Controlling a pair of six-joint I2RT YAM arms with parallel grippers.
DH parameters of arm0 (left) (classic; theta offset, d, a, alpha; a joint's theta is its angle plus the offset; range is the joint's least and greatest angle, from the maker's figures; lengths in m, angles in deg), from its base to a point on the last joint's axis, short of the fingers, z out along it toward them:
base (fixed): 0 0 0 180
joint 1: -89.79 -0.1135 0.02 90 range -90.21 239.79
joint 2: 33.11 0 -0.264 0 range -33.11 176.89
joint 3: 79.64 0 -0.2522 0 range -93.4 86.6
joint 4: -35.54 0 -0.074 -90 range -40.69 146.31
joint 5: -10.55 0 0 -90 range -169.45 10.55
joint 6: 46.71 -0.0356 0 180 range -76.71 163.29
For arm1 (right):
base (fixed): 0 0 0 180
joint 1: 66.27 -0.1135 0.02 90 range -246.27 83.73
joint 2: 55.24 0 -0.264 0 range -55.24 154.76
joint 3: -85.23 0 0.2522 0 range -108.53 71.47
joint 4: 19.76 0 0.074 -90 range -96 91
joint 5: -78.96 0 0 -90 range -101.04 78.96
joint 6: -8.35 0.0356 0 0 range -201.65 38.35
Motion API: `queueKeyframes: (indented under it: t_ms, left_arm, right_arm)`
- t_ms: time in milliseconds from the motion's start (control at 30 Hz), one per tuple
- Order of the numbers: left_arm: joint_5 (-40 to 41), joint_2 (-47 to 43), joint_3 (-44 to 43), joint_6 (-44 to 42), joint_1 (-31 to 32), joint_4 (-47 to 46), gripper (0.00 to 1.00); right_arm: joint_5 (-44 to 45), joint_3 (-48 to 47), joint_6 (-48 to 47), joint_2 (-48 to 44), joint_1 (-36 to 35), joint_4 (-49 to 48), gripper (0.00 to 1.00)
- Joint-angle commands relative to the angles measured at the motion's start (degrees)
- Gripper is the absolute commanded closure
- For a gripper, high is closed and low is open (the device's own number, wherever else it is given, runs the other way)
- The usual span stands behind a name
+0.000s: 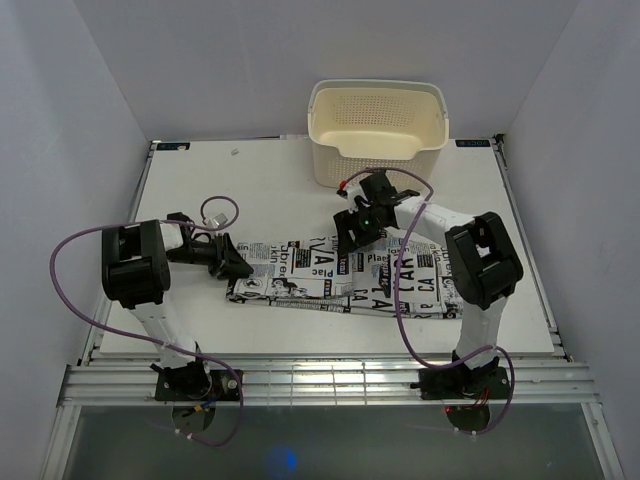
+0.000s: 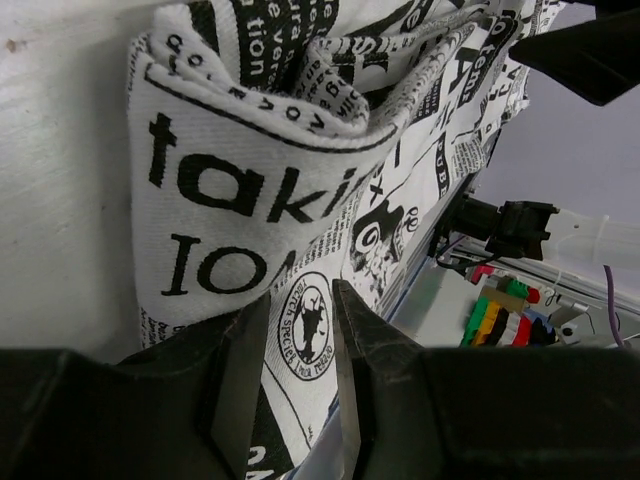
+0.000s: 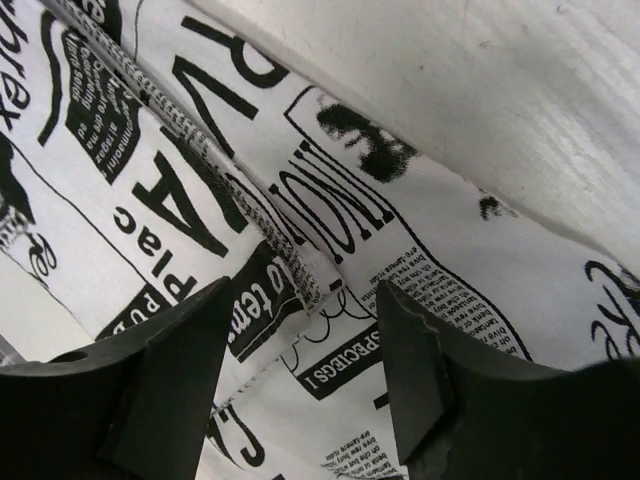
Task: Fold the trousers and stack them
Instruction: Fold the trousers
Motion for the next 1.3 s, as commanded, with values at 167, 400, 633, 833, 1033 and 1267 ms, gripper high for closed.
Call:
queueKeyframes:
  t_ms: [167, 400, 633, 833, 1033, 1267]
  left_arm:
    - [1.37, -5.01, -2.92, -1.46, 0.44, 1.73, 0.49]
    - [-7.6, -13.02, -5.39, 2.4, 0.44, 0.78, 0.48]
    - [-8.58, -2.67, -8.47, 7.68, 0.96, -6.95, 0.51]
    - [-4.54, 8.59, -11.97, 12.25, 1.23, -13.64, 0.54]
    - [-0.58, 11.33, -17.34, 9.89, 0.44, -10.93, 0.53]
    - [2.32, 0.01, -18.67, -4.96, -3.86, 7.0, 0.37]
  right_arm:
    - [-10.67, -1.29, -4.93, -11.75, 0.21, 2.18, 0.19]
    - [-24.04, 3.89, -1.33, -13.25, -1.29, -0.99, 0.37]
    - [-25.72, 5.75, -3.34, -5.53, -1.73, -0.11, 0.43]
    - [-22.04, 4.26, -4.75, 2.2, -1.82, -0.64, 0.45]
    - [-19.22, 1.01, -6.51, 5.99, -1.64, 1.2, 0.45]
    - [-20.71, -2.16, -8.44, 1.35, -1.29, 4.89, 0.42]
